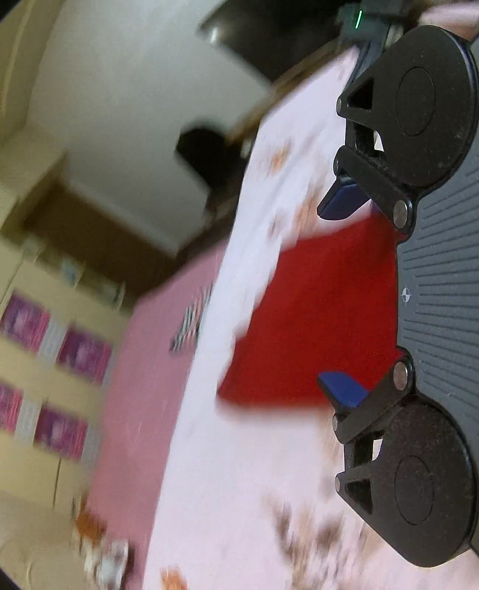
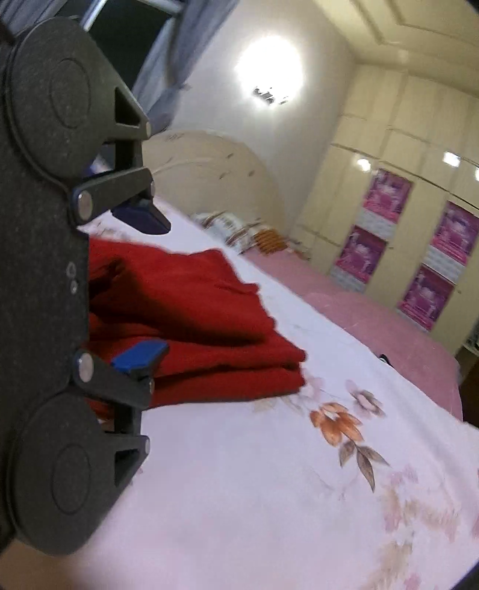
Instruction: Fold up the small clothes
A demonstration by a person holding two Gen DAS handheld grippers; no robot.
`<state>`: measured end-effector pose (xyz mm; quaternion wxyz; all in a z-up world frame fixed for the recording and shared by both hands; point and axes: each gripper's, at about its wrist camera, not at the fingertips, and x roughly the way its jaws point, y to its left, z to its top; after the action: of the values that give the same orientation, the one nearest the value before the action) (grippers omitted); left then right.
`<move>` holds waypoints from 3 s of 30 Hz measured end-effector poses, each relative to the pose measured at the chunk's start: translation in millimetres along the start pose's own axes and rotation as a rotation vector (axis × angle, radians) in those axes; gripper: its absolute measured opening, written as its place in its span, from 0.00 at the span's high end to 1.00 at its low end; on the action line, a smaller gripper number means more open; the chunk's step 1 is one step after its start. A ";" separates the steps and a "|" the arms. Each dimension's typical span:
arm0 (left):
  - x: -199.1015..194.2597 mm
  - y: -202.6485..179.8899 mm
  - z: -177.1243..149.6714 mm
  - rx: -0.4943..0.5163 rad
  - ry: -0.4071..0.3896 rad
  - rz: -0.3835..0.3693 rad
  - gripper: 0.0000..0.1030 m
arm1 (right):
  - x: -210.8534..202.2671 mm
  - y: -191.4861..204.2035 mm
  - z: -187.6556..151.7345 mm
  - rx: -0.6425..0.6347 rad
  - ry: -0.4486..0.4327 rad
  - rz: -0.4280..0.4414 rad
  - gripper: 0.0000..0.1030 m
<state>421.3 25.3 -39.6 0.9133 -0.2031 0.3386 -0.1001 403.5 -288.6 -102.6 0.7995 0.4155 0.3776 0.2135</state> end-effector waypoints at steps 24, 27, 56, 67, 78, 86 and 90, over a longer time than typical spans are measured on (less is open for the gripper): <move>53.2 55.5 -9.0 0.004 0.192 0.079 0.14 | 92.2 52.2 -6.0 -0.364 0.196 -0.213 0.62; 54.8 54.2 -9.5 0.006 0.190 0.084 0.14 | 99.6 73.8 -17.8 -0.539 0.217 -0.287 0.76; 80.1 18.9 5.4 0.167 0.209 0.014 0.20 | 58.4 11.9 43.9 -0.385 -0.003 -0.341 0.89; 23.2 18.9 -11.7 0.085 0.131 -0.055 0.20 | -29.5 16.6 -14.9 -0.256 0.018 -0.156 0.54; 22.2 -5.1 -41.6 0.379 0.240 0.104 0.20 | -11.6 45.5 -60.7 -0.347 0.110 -0.211 0.95; -13.6 20.8 -25.1 0.246 0.118 0.026 0.20 | -37.3 34.8 -49.5 -0.316 -0.024 -0.221 0.58; 8.9 24.5 -14.6 0.170 0.130 0.014 0.20 | -17.8 28.8 -20.0 -0.263 -0.030 -0.188 0.62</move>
<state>419.5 40.0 -65.5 0.9039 -0.1155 0.3889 -0.1352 376.0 -273.9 -78.5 0.8689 0.2734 0.3717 0.1791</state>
